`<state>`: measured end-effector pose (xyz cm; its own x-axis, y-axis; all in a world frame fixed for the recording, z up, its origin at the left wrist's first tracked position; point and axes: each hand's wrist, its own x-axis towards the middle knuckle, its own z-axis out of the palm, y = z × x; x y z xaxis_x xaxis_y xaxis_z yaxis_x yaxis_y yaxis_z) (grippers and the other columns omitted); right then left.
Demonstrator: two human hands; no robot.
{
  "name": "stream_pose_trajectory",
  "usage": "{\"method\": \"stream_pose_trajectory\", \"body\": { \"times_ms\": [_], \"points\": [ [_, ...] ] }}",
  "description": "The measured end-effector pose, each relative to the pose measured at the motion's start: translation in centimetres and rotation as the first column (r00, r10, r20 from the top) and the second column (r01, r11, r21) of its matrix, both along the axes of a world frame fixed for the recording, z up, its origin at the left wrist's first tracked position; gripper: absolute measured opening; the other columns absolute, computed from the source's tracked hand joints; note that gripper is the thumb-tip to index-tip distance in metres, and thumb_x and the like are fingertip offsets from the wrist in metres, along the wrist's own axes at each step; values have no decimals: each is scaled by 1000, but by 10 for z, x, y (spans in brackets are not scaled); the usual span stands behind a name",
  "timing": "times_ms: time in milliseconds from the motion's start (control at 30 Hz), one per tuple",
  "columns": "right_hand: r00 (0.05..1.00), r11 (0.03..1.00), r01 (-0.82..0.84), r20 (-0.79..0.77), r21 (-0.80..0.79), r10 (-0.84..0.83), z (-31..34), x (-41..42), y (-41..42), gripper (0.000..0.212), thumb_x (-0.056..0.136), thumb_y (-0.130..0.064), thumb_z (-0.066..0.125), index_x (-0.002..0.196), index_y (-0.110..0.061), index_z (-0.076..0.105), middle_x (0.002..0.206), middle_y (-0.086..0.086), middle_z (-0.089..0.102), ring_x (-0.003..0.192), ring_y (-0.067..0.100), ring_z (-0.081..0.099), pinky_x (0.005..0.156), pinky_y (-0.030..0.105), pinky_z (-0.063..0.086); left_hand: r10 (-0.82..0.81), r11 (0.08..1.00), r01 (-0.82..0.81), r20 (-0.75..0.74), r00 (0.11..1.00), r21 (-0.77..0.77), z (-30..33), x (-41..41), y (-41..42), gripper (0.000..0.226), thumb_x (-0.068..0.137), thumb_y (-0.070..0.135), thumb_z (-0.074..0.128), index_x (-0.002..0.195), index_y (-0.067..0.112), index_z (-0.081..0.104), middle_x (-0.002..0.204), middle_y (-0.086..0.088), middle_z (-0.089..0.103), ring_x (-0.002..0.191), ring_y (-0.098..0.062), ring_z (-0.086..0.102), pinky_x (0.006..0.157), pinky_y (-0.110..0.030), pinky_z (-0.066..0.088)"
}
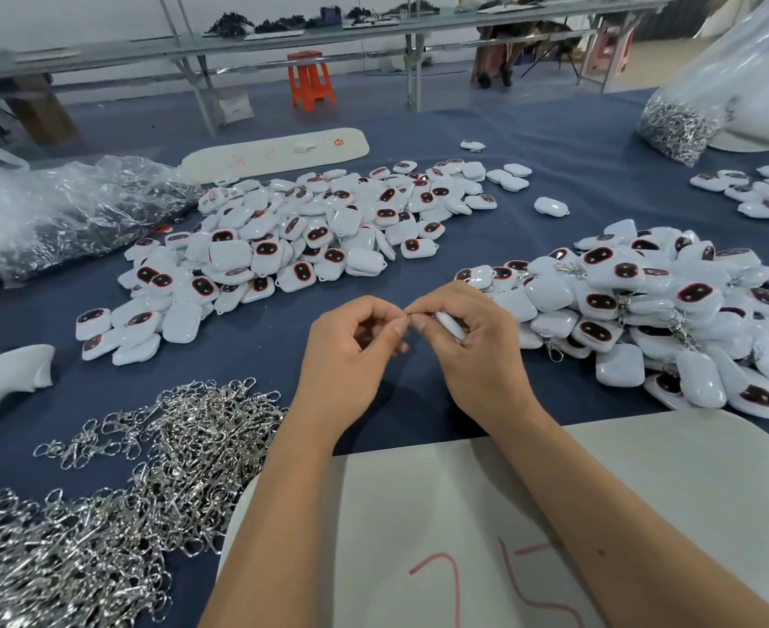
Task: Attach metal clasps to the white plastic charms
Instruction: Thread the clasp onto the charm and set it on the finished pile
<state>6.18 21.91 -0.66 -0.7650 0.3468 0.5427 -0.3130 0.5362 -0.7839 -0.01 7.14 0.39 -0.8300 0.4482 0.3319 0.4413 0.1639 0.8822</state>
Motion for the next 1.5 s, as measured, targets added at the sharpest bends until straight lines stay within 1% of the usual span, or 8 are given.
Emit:
{"method": "stream_pose_trajectory", "body": {
  "times_ms": [133, 367, 500, 633, 833, 1033, 1200, 1500],
  "points": [
    [1000, 1000, -16, 3, -26, 16, -1, 0, 0, 15, 92, 2, 71, 90, -12, 78, 89, -1, 71, 91, 16, 66, 83, 26, 51, -15, 1000, 15, 15, 1000, 10, 0, -1, 0, 18, 96, 6, 65, 88, 21, 73, 76, 1, 73, 73, -14, 70, 76, -32, 59],
    [999, 994, -40, 23, -102, 43, -1, -1, 1, 17, 93, 2, 69, 87, -12, 78, 89, 1, 71, 90, 18, 66, 83, 25, 50, 11, 1000, -11, 9, 1000, 8, 3, 6, 6, 13, 97, 5, 64, 89, 13, 70, 74, 3, 70, 71, -10, 67, 73, -23, 55],
    [997, 966, -49, 50, -253, 64, 0, -1, 2, 18, 95, 1, 68, 88, -13, 77, 86, -3, 71, 82, 8, 63, 78, 21, 48, 43, 999, -43, -22, 999, 31, 5, 11, 14, 12, 97, 8, 65, 88, 16, 69, 74, 5, 69, 70, -11, 65, 67, -18, 50],
    [991, 881, -49, 90, -471, 103, -2, -2, -1, 16, 99, -6, 67, 92, -17, 77, 68, -17, 65, 63, 2, 53, 61, 15, 44, 65, 996, -61, -71, 995, 63, 4, 12, 17, 13, 97, 9, 65, 89, 19, 68, 75, 8, 69, 72, -9, 65, 68, -17, 49],
    [985, 812, -58, 100, -580, 141, -3, -2, -2, 16, 100, -9, 66, 91, -16, 78, 62, -5, 57, 58, 7, 46, 53, 17, 41, 101, 995, -98, -198, 975, 25, -1, 9, 19, 11, 97, 14, 65, 90, 22, 67, 81, 14, 67, 79, -9, 67, 69, -12, 47],
    [983, 774, -88, 74, -627, 171, 0, 0, -2, 19, 97, -15, 67, 86, -25, 80, 63, 1, 56, 58, 9, 47, 52, 17, 40, 117, 993, -109, -229, 966, 48, -4, 10, 22, 11, 97, 13, 64, 93, 22, 68, 82, 15, 68, 81, -8, 68, 71, -13, 48],
    [982, 765, -77, 86, -640, 170, 1, -1, -2, 11, 89, -27, 69, 85, -25, 80, 61, 1, 56, 57, 10, 47, 52, 18, 40, 114, 992, -99, -231, 966, 74, -2, 9, 22, 9, 96, 18, 64, 92, 22, 70, 78, 11, 68, 79, -16, 68, 71, -25, 53],
    [979, 763, -76, 97, -642, 179, 1, -1, -2, 12, 91, -24, 69, 85, -24, 80, 59, 1, 56, 55, 10, 46, 50, 17, 40, 115, 992, -102, -184, 976, 75, -1, 11, 22, 12, 97, 14, 64, 91, 22, 70, 79, 12, 70, 79, -14, 69, 72, -28, 56]
  ]
}}
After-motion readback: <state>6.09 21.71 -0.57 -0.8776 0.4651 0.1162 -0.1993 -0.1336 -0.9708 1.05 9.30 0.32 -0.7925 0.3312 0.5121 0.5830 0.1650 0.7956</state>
